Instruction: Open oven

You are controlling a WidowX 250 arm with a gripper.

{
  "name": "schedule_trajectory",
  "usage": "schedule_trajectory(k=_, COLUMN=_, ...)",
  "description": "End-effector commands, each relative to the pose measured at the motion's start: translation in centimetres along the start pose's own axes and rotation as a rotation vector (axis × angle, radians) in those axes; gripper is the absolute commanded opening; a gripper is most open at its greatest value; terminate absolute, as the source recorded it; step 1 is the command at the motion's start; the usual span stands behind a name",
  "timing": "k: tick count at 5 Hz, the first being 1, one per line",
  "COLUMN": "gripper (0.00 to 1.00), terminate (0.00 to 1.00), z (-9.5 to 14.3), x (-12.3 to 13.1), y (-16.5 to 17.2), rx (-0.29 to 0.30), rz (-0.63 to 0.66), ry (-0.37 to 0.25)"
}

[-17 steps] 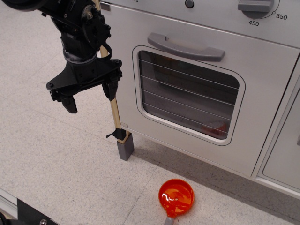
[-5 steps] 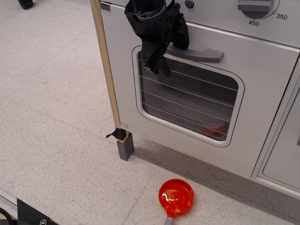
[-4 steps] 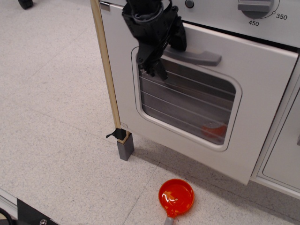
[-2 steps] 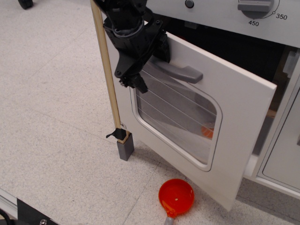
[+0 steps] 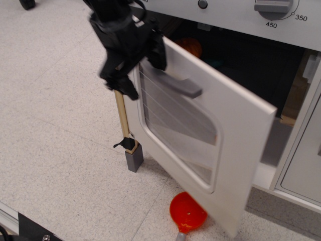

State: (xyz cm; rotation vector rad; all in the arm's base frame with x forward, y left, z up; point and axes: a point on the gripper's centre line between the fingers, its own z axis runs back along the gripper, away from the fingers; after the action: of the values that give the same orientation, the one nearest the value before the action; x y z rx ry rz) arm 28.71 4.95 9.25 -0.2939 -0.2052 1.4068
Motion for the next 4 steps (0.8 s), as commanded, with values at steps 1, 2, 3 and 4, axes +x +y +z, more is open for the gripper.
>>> schedule_trajectory(k=1, gripper=1.0, terminate=0.0, z=4.4, x=-0.9, y=-3.2, rx=-0.092, rz=-0.013, ry=0.032)
schedule_trajectory(k=2, gripper=1.0, terminate=0.0, z=3.1, x=-2.5, y=-4.1, rx=-0.098, rz=-0.015, ry=0.034)
schedule_trajectory(k=3, gripper=1.0, terminate=0.0, z=2.3, x=-4.0, y=-5.1, rx=-0.129, rz=-0.008, ry=0.063)
schedule_trajectory(k=4, gripper=1.0, terminate=0.0, z=0.9, x=-5.9, y=-6.4, rx=-0.134, rz=0.014, ry=0.072)
